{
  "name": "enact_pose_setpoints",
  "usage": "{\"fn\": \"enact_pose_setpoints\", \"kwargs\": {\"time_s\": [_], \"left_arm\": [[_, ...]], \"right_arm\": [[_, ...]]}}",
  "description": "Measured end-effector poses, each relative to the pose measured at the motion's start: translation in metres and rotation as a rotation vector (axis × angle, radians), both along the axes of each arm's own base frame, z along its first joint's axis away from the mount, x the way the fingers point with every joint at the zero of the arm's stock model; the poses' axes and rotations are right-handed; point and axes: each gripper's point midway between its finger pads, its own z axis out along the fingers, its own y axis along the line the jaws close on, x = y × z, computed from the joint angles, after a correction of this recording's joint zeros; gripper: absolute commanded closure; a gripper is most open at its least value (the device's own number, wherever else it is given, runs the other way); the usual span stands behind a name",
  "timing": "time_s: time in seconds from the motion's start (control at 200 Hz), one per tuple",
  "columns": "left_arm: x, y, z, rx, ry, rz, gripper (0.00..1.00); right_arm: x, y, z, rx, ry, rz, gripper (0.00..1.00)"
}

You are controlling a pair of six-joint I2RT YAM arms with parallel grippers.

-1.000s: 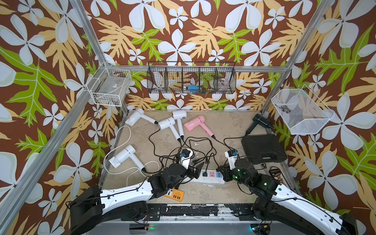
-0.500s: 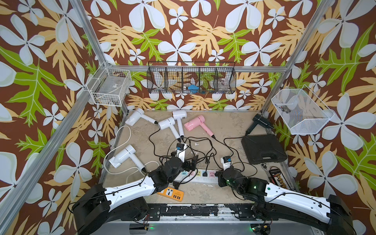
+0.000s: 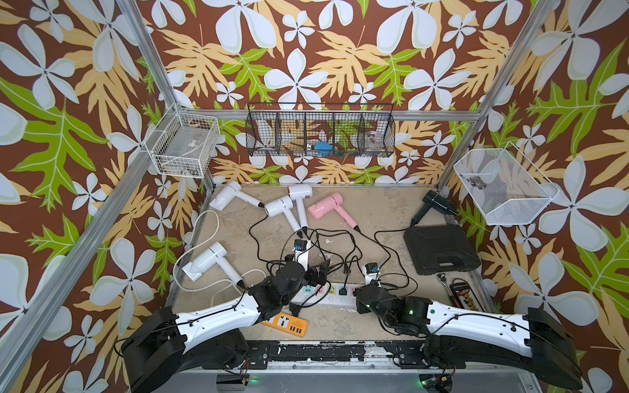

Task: Charge the blow dryers
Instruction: Insert the plug into the socket.

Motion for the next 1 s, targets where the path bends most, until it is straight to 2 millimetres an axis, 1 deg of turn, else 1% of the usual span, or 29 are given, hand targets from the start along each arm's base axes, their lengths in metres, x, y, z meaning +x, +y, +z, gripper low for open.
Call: {"fn": "enact_pose_setpoints", "kwargs": {"time_s": [0.19,0.631,1.001], "left_arm": [[0.0,0.0003,0.001,-0.002,-0.002,0.001,0.0],[0.0,0.0011,0.0033,-0.006,-0.007,0.004,0.0],[0.0002,0.0015,0.0038,-0.007,-0.008,0.006,0.0]], "right_arm": [[0.0021,-0.0015,-0.0055,-0.022,0.004,-0.024,1.0],[0.0081,-0.0011,-0.0058,-0.024,-0.011,-0.066,1.0],[0.0034,-0.0012,-0.0056,-0.087,-0.014,-0.054,1.0]]}}
